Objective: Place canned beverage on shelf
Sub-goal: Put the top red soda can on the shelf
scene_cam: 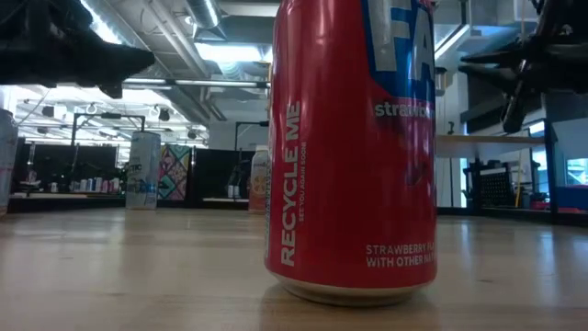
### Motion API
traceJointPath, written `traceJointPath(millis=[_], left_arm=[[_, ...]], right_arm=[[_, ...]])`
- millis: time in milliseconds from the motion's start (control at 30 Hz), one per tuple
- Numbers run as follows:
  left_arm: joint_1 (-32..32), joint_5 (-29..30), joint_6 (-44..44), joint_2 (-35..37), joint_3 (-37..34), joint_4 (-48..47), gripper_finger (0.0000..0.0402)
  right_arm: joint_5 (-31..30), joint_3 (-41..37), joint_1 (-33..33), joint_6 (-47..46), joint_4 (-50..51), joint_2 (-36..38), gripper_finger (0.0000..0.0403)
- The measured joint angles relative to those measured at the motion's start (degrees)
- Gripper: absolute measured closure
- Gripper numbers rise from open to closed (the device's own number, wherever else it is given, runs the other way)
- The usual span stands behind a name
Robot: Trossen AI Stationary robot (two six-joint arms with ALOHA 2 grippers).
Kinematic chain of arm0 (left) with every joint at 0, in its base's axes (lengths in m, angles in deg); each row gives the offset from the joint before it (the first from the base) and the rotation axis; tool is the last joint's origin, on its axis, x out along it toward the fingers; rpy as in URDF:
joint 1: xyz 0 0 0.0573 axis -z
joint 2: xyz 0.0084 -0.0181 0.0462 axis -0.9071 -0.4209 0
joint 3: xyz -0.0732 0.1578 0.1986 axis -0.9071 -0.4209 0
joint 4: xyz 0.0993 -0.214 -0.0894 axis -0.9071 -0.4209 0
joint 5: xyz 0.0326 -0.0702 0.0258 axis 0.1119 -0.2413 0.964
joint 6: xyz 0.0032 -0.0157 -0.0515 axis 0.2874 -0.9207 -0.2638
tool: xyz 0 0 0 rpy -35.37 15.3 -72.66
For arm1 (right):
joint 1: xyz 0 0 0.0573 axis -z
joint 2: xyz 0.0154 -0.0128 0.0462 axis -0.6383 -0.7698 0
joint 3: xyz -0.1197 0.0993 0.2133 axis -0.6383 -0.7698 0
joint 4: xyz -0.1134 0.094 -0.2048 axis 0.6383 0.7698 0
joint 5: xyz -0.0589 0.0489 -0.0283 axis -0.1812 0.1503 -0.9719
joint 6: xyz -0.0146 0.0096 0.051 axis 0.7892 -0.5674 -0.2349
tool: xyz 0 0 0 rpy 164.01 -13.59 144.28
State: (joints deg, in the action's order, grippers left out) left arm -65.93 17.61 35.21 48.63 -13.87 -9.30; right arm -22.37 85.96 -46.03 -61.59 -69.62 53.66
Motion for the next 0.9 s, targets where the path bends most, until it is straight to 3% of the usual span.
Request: traceJointPath(millis=[200, 333, 467, 667, 900], left_arm=[[0.0, -1.9, -3.9, 0.0, 0.0, 10.6, 0.0371], [-0.2, 5.9, -2.4, -0.5, 0.0, 19.0, 0.037], [-0.2, 9.0, -3.8, -1.0, 0.0, 24.5, 0.037], [-0.2, 13.1, -13.4, -2.9, 0.9, 24.0, 0.037], [-0.2, 12.9, -16.8, -12.3, 5.6, 21.8, 0.037]], right_arm=[[-2.5, 0.0, 0.0, -4.1, -5.9, 0.0, 0.0361], [-3.3, 1.4, 0.0, -4.1, -5.5, -0.6, 0.0361], [-3.3, 4.7, 0.0, -0.5, -5.4, -4.0, 0.0361], [-1.4, 13.7, 0.0, 6.5, -4.8, -16.4, 0.0361], [2.7, 31.9, 0.0, 18.8, 7.4, -36.7, 0.0361]])
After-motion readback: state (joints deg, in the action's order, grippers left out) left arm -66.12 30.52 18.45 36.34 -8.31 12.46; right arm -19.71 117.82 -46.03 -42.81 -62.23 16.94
